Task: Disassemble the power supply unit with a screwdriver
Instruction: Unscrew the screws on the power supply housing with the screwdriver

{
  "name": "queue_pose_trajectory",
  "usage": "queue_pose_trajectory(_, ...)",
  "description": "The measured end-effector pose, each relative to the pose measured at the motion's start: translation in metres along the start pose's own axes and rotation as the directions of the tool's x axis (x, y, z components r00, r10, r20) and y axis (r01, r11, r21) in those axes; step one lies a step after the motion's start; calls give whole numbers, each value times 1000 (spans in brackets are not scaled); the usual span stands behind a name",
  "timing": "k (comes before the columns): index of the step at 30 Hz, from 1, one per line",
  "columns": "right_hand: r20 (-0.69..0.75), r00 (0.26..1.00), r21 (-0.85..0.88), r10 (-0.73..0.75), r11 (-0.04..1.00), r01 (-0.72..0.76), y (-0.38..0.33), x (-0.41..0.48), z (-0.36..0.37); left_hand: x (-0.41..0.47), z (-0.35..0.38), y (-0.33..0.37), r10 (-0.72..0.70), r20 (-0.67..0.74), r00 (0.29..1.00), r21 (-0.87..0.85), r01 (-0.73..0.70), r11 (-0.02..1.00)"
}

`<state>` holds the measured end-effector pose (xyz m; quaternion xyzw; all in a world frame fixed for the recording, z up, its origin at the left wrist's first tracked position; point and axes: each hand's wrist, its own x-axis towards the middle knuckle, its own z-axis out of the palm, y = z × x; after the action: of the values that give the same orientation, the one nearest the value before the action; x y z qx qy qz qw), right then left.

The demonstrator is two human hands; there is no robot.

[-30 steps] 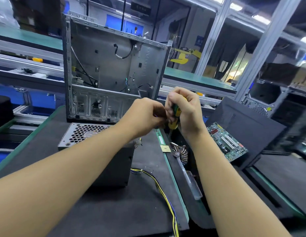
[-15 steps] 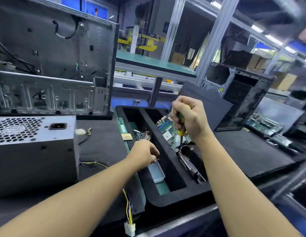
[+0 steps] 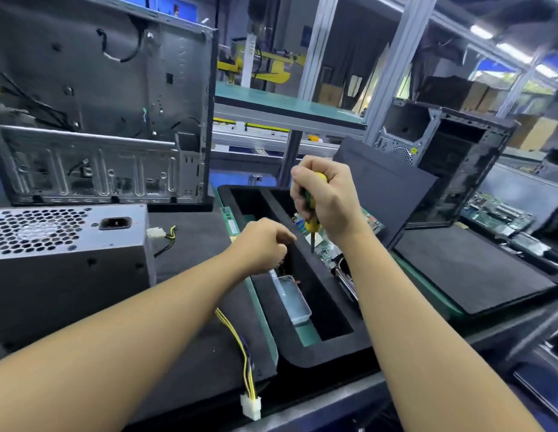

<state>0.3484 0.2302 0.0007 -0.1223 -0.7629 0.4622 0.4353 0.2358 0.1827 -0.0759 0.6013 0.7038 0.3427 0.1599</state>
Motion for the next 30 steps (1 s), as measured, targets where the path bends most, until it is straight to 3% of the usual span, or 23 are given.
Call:
queue_pose_trajectory(5, 57, 995, 144, -83, 987, 74, -22, 18, 49, -14, -70, 5, 105, -144, 984, 156, -82, 984)
queue_pose_trajectory(7, 71, 991, 213, -113, 972, 96, -35, 27, 71, -21, -102, 1, 138, -139, 981, 235, -103, 967)
queue_pose_trajectory(12, 118, 977, 337, -176, 933, 128, -67, 46, 127, -60, -191, -35, 75, 163, 984, 305, -122, 945)
queue_pose_trajectory(16, 220, 954, 418, -203, 903, 96, -87, 57, 166, -90, -232, -79, -33, 177, 984, 164, 3, 986)
queue_pose_trajectory(19, 212, 960, 450, -183, 890, 70, -95, 61, 189, -104, -235, -100, -41, 170, 985, -18, 44, 999)
queue_pose_trajectory(24, 138, 980, 463, -141, 884, 62, -94, 65, 208, -113, -225, -119, 54, 102, 993, -272, -25, 962)
queue_pose_trajectory(30, 87, 991, 474, -102, 879, 49, -86, 70, 218, -116, -222, -133, 122, 93, 988, -300, -89, 950)
